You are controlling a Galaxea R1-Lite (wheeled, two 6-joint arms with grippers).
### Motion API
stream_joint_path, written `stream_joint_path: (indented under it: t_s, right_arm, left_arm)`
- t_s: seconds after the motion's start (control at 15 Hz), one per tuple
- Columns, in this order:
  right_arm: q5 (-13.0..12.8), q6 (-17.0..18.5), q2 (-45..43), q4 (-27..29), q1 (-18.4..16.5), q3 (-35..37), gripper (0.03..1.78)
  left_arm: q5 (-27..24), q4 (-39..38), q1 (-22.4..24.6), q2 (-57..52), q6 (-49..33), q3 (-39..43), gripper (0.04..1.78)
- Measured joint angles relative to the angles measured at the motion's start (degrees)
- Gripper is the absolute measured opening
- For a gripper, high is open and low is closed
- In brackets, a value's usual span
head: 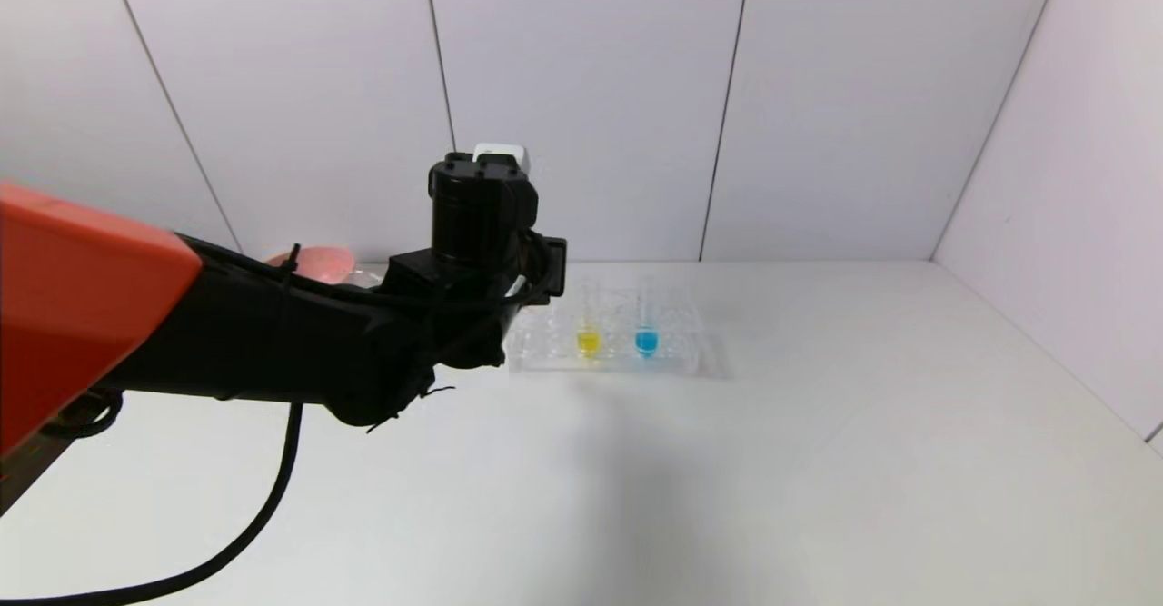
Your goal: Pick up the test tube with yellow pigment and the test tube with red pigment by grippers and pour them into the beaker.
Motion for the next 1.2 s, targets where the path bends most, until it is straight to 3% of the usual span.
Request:
stream_joint_path:
  t_s: [0.2, 0.33, 0.67, 1.0, 1.2]
  right_arm:
    - [0.00, 0.00, 0.00, 0.00, 0.00, 0.00, 1.71]
    - [0.02, 0.00, 0.00, 0.00, 0.00, 0.00, 1.71]
    - [0.05, 0.00, 0.00, 0.02, 0.00, 0.00, 1.71]
    - [0.02, 0.00, 0.00, 0.00, 0.00, 0.00, 1.71]
    - [0.02, 0.00, 0.00, 0.00, 0.00, 0.00, 1.71]
  left_arm:
    - [-6.78, 3.18, 2.93, -6.28, 0.09, 5.32, 0.45]
    - [-14.97, 6.12, 7.95, -12.42, 1.07, 9.67, 0.45]
    - [-39.38, 10.05, 28.50, -25.25, 7.79, 21.27, 0.45]
    - [-62.59, 10.75, 50.49, -28.42, 14.02, 25.17, 0.45]
    - [-72.20, 12.04, 56.77, -24.75, 23.05, 22.86, 0.45]
